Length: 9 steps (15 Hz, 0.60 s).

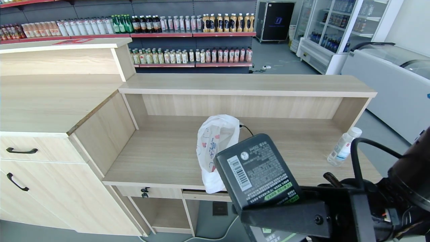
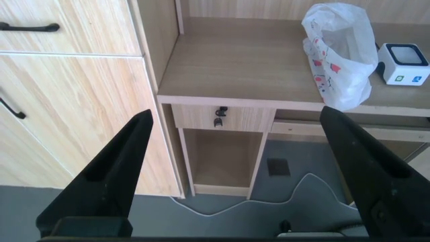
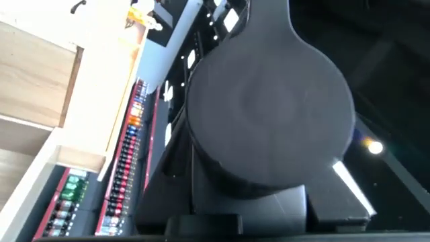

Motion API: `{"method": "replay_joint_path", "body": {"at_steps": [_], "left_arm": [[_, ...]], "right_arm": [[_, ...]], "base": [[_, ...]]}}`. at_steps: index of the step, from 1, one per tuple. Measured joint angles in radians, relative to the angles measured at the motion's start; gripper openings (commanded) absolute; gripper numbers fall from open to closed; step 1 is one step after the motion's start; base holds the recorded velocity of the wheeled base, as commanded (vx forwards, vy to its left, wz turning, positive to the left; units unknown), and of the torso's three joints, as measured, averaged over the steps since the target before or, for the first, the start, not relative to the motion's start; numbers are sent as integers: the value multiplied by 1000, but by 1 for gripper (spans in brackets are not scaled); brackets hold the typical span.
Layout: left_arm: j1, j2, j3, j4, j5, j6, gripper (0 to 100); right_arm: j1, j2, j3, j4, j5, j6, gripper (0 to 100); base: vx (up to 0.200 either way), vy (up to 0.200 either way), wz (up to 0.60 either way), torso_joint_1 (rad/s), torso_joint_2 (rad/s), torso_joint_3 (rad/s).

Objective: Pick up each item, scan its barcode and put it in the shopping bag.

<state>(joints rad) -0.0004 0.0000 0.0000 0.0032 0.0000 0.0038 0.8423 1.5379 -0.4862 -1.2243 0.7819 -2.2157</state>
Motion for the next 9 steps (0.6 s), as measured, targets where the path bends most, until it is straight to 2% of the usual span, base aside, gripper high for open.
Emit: {"method": "replay_joint_path", "body": {"at_steps": [7, 9], "left_arm": [[0, 0, 0, 0, 0, 0, 100], [0, 0, 0, 0, 0, 0, 100]], "right_arm": [[6, 17, 4, 5, -11, 78, 0], [-20, 8, 4, 66, -102, 214, 0]], "base": [[0, 0, 0, 0, 0, 0], [0, 0, 0, 0, 0, 0]]}}
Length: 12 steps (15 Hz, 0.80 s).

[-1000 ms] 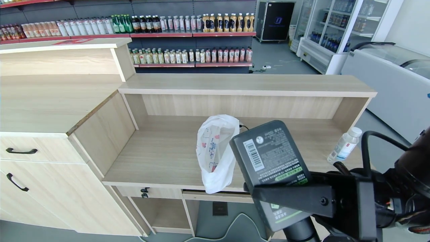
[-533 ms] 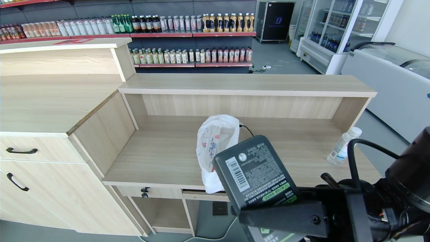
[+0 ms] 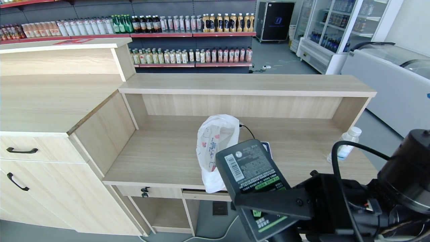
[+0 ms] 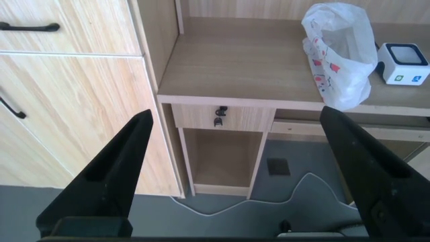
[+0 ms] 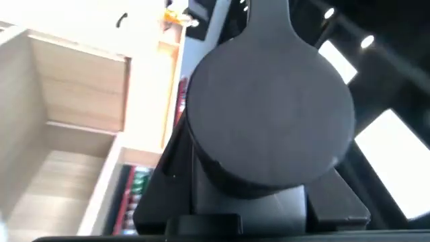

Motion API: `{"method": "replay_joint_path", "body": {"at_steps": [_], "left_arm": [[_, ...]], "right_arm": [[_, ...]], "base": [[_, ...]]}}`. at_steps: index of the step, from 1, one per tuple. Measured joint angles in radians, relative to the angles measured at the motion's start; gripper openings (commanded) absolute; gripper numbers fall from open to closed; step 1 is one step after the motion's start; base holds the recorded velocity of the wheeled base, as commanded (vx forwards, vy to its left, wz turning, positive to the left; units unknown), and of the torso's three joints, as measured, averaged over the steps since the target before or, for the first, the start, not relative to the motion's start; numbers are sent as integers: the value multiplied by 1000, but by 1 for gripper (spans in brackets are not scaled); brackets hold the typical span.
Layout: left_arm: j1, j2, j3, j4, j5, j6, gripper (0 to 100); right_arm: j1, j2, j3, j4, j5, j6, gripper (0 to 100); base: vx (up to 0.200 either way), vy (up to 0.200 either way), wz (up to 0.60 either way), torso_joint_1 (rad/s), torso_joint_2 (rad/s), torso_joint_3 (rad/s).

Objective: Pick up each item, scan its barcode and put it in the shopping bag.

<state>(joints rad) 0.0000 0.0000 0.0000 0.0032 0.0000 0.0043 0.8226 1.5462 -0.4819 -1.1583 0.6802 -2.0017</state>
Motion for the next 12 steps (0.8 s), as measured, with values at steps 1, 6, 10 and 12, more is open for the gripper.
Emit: {"method": "replay_joint_path", "body": {"at_steps": [1, 6, 10, 12], "left_arm": [[0, 0, 0, 0, 0, 0, 100], [0, 0, 0, 0, 0, 0, 100], [0, 0, 0, 0, 0, 0, 100], [-1, 0, 0, 0, 0, -1, 100]], "right_arm": [[-37, -16, 0, 61, -78, 113, 0], [-547, -269, 5, 309, -403, 699, 0], [-897, -436, 34, 610, -443, 1254, 0], [-936, -442, 37, 611, -478, 1422, 0]], "base": [[0, 0, 0, 0, 0, 0], [0, 0, 0, 0, 0, 0], [0, 0, 300, 0, 1, 1], [0, 0, 600, -2, 2, 2]]}}
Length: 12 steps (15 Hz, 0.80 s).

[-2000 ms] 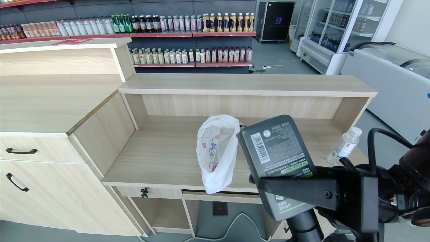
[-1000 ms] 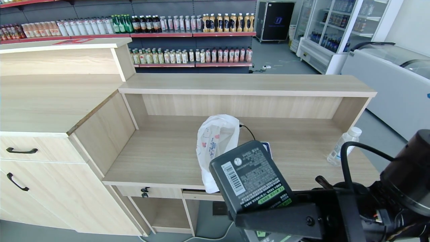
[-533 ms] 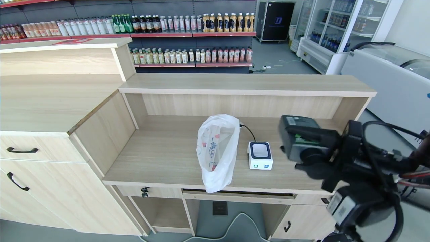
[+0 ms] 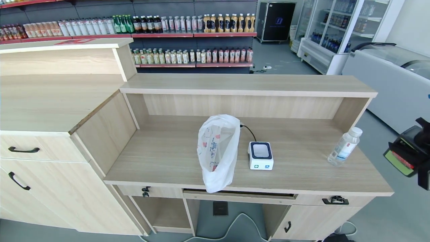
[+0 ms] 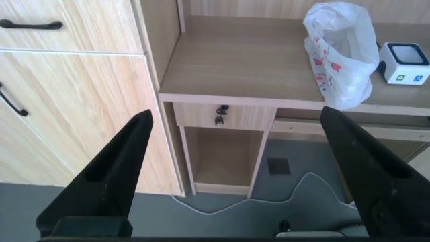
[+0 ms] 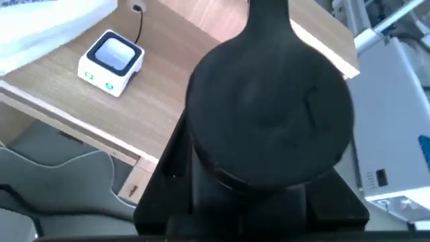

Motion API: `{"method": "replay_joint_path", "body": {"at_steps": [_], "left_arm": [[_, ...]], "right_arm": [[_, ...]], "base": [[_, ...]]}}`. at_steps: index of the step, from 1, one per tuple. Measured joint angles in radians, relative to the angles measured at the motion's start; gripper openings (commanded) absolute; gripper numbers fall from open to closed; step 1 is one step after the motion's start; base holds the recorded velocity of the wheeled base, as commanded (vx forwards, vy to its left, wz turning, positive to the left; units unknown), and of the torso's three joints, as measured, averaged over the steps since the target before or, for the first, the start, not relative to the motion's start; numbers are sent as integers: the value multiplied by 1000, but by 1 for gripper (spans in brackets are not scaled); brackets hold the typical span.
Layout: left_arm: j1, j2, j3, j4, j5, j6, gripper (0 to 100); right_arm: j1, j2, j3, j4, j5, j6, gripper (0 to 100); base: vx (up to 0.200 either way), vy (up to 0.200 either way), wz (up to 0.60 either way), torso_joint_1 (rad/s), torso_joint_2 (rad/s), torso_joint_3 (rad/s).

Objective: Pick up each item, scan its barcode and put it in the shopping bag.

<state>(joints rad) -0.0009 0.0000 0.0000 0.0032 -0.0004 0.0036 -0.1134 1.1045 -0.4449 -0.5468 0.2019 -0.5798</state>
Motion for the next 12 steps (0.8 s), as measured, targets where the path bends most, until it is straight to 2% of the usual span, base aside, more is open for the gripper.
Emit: {"method": "replay_joint_path", "body": {"at_steps": [1, 5, 7, 12], "left_arm": [[1, 0, 0, 0, 0, 1, 100], [1, 0, 0, 0, 0, 0, 100], [1, 0, 0, 0, 0, 0, 100], [1, 0, 0, 0, 0, 0, 100]], "right_arm": [[-5, 20, -8, -14, -15, 63, 0], [-28, 243, -126, -61, 0, 384, 0], [-60, 386, -215, -59, 93, 521, 0], [-97, 742, -595, 76, 264, 731, 0]], "base": [[0, 0, 600, -2, -7, -2], [0, 0, 0, 0, 0, 0], [0, 0, 0, 0, 0, 0], [0, 0, 0, 0, 0, 0]]}}
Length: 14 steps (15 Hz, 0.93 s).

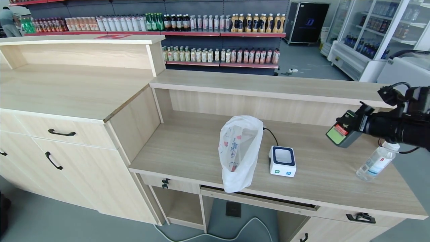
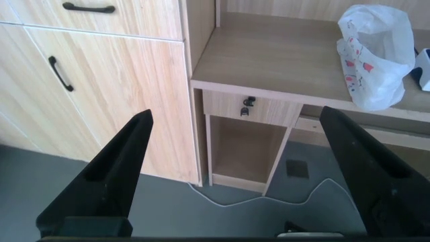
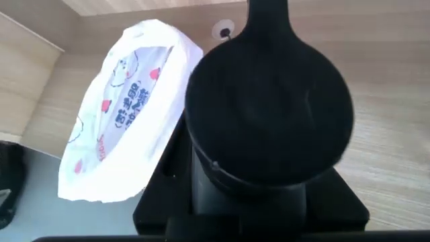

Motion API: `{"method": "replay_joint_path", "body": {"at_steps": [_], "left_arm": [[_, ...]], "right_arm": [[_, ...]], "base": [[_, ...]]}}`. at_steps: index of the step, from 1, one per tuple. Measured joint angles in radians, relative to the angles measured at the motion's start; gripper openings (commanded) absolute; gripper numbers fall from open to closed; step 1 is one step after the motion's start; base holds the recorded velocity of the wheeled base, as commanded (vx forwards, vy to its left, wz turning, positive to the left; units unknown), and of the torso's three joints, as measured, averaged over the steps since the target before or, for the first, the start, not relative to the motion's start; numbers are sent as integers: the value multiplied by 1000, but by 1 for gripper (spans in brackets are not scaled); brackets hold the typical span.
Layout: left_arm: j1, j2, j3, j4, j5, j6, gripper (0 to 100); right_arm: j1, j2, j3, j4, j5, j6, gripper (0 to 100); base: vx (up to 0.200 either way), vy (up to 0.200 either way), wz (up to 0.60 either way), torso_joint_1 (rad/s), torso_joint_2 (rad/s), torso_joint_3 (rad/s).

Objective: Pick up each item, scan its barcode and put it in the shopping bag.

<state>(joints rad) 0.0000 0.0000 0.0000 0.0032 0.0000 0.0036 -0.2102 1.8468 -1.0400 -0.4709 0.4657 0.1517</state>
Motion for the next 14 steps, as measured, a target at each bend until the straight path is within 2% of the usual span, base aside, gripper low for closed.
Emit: {"method": "replay_joint_path", "body": {"at_steps": [1, 3, 8, 11, 14], "left_arm": [[0, 0, 0, 0, 0, 1, 100], [0, 0, 0, 0, 0, 0, 100], [0, 0, 0, 0, 0, 0, 100], [0, 0, 0, 0, 0, 1, 100], [0, 0, 0, 0, 0, 0, 100]], "right_arm": [[0, 51, -59, 41, 25, 5, 0], [-3, 132, -119, 87, 47, -74, 0], [-2, 213, -117, 95, 236, -115, 0], [6, 234, -117, 95, 247, -149, 0], [11, 267, -122, 89, 248, -286, 0]], "base": [[0, 0, 0, 0, 0, 0], [0, 0, 0, 0, 0, 0], [0, 0, 0, 0, 0, 0], [0, 0, 0, 0, 0, 0], [0, 0, 0, 0, 0, 0]]}}
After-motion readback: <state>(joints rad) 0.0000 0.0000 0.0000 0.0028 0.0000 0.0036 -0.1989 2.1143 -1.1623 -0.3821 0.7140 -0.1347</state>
